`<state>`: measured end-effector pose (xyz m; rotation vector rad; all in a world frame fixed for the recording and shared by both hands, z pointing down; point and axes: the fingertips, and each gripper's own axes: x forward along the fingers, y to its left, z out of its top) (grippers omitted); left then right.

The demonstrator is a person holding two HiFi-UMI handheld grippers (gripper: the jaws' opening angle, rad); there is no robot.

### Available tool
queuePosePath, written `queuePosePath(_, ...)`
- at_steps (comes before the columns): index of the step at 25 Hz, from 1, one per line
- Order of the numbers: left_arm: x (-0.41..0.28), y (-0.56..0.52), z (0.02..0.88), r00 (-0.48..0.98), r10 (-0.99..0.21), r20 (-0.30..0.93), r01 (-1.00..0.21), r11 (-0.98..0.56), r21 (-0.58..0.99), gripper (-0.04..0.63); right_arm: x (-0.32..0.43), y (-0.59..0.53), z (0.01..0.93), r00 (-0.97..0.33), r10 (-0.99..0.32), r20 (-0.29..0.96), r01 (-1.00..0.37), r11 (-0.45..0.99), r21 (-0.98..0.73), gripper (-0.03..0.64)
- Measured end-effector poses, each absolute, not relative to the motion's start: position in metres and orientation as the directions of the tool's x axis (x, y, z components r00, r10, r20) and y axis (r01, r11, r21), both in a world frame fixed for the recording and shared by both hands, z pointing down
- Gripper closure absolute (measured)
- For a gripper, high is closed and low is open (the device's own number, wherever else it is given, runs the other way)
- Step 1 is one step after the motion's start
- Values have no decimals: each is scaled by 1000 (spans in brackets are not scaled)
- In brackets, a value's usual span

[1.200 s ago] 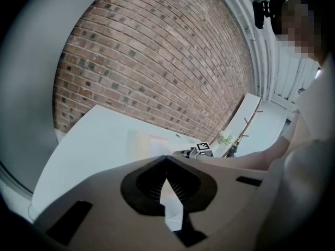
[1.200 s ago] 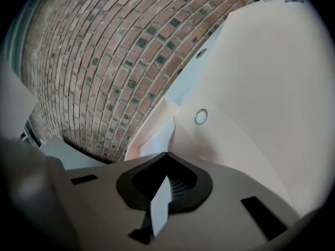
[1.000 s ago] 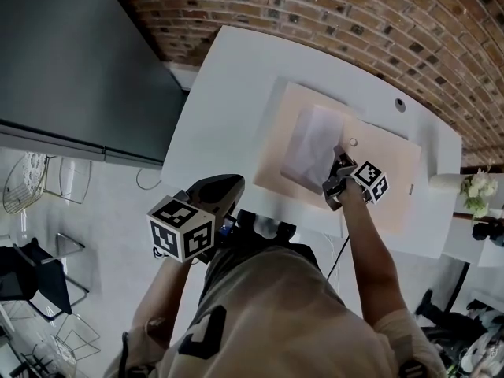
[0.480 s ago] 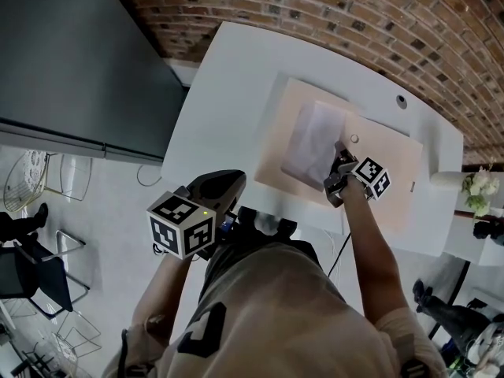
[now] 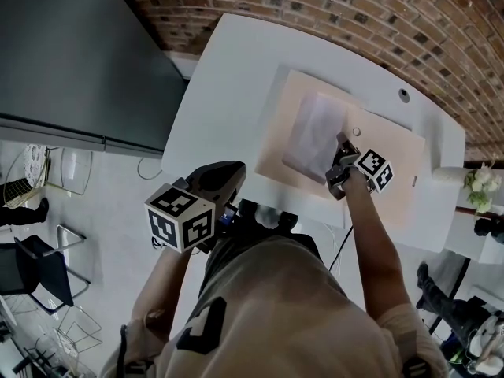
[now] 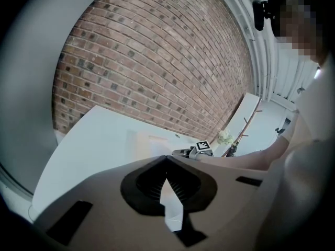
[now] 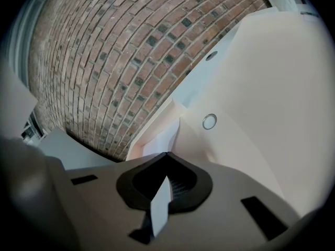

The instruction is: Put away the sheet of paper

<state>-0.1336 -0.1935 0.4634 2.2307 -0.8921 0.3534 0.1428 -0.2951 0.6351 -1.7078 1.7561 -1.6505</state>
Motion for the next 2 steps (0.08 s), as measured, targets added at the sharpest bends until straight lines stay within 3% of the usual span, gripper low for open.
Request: queuePosePath(2, -134, -194, 463, 725, -499, 474, -689, -519, 507, 581, 142, -296, 635, -321, -786, 529, -577, -280, -767, 594)
